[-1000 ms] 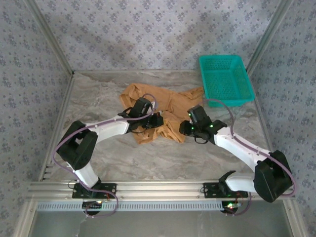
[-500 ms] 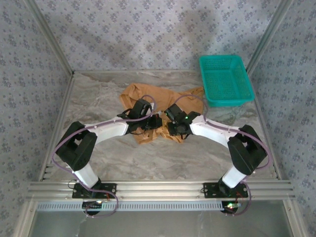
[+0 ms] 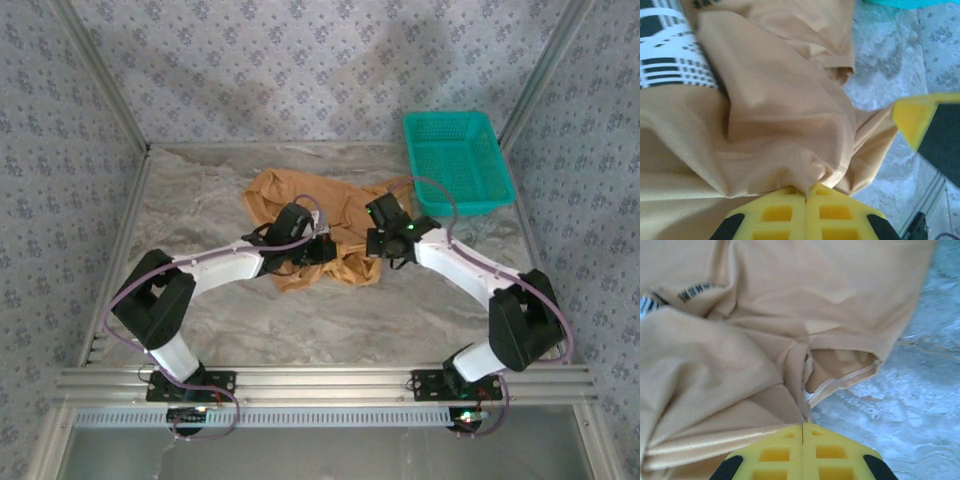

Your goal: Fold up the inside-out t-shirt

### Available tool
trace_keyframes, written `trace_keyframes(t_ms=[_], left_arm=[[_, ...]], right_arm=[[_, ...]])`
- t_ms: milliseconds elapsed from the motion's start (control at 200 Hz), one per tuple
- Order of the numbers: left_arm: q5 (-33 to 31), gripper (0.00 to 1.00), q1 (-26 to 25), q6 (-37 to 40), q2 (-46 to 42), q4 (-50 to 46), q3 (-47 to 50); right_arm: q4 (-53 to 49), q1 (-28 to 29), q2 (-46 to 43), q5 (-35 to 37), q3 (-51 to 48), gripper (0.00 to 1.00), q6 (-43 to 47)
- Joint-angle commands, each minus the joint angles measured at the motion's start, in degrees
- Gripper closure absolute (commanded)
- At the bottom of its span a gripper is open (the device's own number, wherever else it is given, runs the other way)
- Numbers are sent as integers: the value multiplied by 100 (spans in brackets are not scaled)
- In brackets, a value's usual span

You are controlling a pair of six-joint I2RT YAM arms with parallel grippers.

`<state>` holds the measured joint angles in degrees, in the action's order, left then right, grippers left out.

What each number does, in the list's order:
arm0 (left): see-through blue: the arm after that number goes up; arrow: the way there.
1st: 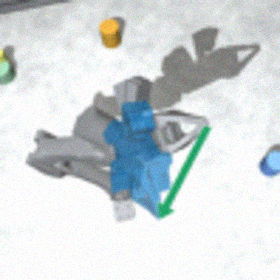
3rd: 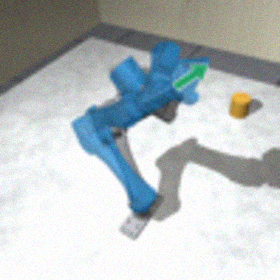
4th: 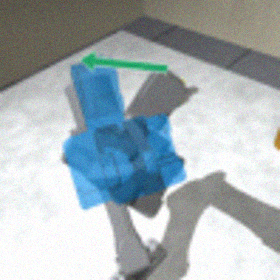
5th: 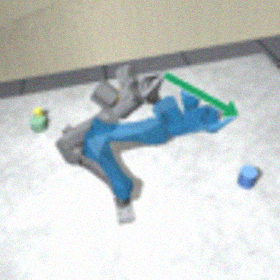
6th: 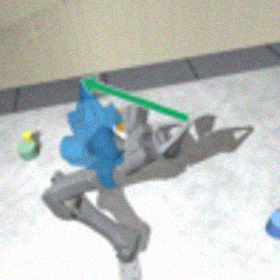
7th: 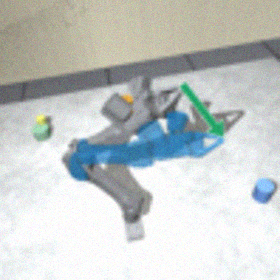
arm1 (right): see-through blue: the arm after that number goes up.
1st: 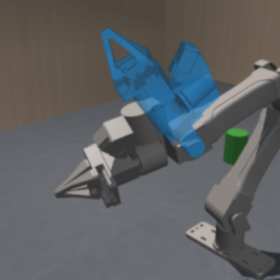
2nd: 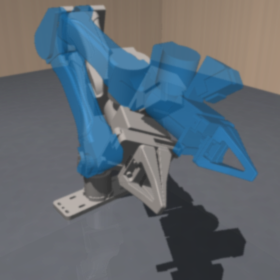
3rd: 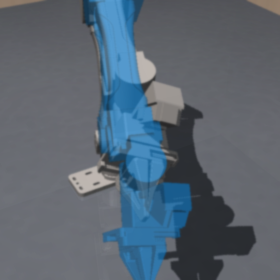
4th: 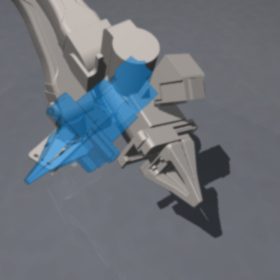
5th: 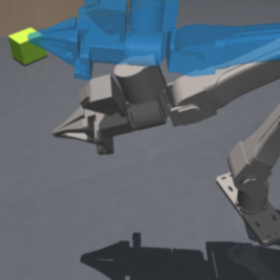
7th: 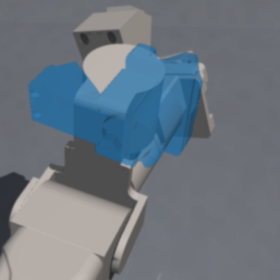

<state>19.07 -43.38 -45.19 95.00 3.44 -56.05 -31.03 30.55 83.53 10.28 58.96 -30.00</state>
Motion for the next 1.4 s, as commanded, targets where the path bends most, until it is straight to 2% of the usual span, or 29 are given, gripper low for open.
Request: trace_keyframes(t_ms=[0, 190, 315, 405, 505, 670, 819, 959, 1034, 1109, 1214, 1394], left_arm=[[-54, 100, -98, -100, 77, 41, -245], [-51, 100, -118, -40, 326, -27, -495], [-107, 100, -101, 76, 326, -228, -597], [-113, 100, -83, 89, 309, -252, -592], [-101, 100, -79, 90, 313, -239, -566], [-81, 100, -66, 94, 300, -239, -507], [-96, 100, -53, 89, 223, -261, -459], [-118, 100, -55, 89, 135, -265, -385], [-128, 100, -49, 85, 87, -265, -341], [-145, 100, -50, 80, 50, -270, -294], [-157, 100, -56, 73, 28, -265, -244], [-118, 100, -55, 55, 53, -217, -206]], right_arm=[[-109, -310, -96, 257, -258, 100, -14], [-141, -335, 100, 202, -210, 100, -5], [-450, -114, -95, 175, -85, 85, -94], [-668, 213, -285, 290, -64, 81, -288], [-700, 568, -329, 189, -149, 82, -554], [-141, 995, -85, -350, -332, 91, -977], [-3, 1007, 561, -443, -108, 92, -999], [-32, 872, 1095, -6, 260, 92, -935], [-49, 791, 1322, 190, 423, 85, -929], [-31, 739, 1444, 256, 523, 83, -936], [-9, 728, 1466, 325, 555, 72, -972], [9, 660, 1495, 339, 537, 63, -986]])
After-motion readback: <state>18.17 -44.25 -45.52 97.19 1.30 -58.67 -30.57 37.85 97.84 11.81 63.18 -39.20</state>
